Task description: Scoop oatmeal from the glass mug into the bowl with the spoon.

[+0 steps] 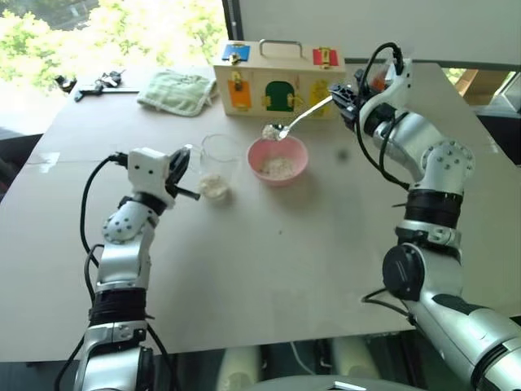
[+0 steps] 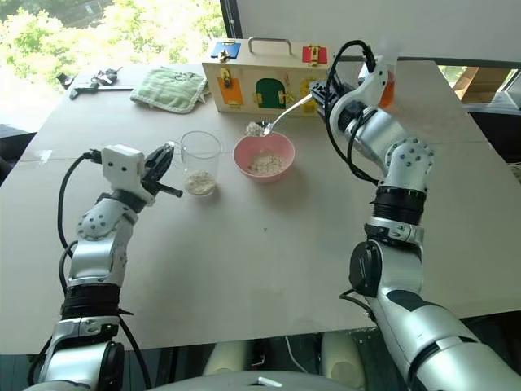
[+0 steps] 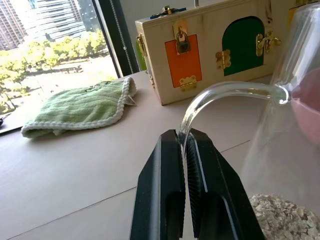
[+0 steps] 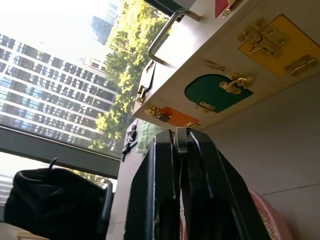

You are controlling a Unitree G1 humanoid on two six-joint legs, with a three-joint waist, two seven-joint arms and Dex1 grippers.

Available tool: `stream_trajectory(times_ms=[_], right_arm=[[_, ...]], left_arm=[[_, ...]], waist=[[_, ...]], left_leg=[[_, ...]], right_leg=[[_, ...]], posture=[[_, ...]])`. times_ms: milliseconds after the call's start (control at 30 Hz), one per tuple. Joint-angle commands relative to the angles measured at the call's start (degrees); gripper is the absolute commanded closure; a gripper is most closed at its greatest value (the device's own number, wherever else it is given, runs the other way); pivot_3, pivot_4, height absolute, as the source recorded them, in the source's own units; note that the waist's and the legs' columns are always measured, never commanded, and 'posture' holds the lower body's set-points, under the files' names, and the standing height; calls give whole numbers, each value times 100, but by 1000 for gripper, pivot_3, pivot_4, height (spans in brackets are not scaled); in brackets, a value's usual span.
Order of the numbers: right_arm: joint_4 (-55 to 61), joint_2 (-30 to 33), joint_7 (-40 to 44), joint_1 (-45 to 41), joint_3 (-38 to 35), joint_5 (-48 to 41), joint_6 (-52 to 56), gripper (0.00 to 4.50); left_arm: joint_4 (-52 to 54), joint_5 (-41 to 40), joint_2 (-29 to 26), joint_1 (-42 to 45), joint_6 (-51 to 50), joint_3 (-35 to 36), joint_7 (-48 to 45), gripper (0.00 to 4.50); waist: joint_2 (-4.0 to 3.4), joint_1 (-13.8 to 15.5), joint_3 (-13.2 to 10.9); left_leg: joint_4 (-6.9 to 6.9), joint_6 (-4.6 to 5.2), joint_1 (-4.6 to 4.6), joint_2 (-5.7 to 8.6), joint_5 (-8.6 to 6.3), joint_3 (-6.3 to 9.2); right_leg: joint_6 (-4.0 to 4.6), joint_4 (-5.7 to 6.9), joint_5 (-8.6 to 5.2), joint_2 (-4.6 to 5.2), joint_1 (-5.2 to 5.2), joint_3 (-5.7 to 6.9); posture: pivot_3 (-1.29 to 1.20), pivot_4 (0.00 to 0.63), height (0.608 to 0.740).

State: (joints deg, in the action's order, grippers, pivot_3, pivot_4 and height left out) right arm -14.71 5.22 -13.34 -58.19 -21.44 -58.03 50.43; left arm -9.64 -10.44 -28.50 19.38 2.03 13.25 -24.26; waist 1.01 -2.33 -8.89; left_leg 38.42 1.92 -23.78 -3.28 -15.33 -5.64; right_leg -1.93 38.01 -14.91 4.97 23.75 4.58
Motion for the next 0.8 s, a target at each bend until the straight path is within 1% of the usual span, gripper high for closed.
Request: stream_trajectory(times_ms=[33, 233, 367, 467, 600, 633, 700, 800], right_arm=[[383, 347, 1012, 151, 1053, 1134, -560, 4500], [634, 659, 2128, 170, 2200, 2608, -1634, 4500], [913, 703, 2656, 101, 2492, 3029, -1938, 4500], [1269, 923, 3355, 106, 2972, 3503, -2358, 4500], [1600, 1197, 4096, 205, 3436, 3994, -2803, 4500], [1644, 1237, 4230, 251, 3491, 4071, -2858, 4500], [1655, 1116, 4174, 374, 3322, 3929, -2594, 4500], [1368, 682, 3572, 486, 2575, 3409, -1798, 4500]], left_arm=[[4, -31, -212, -48, 98, 356, 114, 4473], [-40, -27, -291, -28, 100, 442, 140, 4473], [-36, -24, -296, -32, 102, 440, 152, 4473], [-66, -4, -275, -13, 107, 407, 168, 4473], [-72, 13, -237, 12, 103, 351, 188, 4473], [-77, 15, -230, 18, 106, 336, 188, 4473], [-89, 21, -216, 26, 111, 313, 190, 4473], [-89, 33, -191, 38, 108, 282, 193, 4473]], waist=[[0, -6, 0], [-3, 7, -2], [-3, 13, -2], [-3, 14, -3], [-3, 13, -2], [-3, 14, -2], [-2, 19, -2], [2, 30, 0]], left_leg=[[0, 0, 0, 0, 0, 0], [-1, 0, -4, -1, 0, 5], [-1, 0, -4, -1, 0, 5], [0, 0, -4, 0, 0, 4], [0, 0, -4, 0, 0, 8], [1, 0, -3, 1, 0, 9], [3, 0, -3, 1, 0, 6], [6, -1, -2, 0, 0, 6]], right_leg=[[0, -1, 0, 0, 1, -2], [0, 0, 0, 1, 8, -5], [-1, -1, 0, 2, 7, -3], [0, 1, 0, 2, 7, -2], [-1, -1, 0, 1, 7, -2], [0, 0, 0, 1, 7, -2], [-1, 1, 0, 1, 5, 1], [0, 3, 0, 1, 1, 6]], posture=[[0, 150, 740], [0, 150, 740], [0, 150, 740], [0, 150, 740], [0, 150, 740], [0, 150, 740], [0, 150, 740], [0, 150, 740]])
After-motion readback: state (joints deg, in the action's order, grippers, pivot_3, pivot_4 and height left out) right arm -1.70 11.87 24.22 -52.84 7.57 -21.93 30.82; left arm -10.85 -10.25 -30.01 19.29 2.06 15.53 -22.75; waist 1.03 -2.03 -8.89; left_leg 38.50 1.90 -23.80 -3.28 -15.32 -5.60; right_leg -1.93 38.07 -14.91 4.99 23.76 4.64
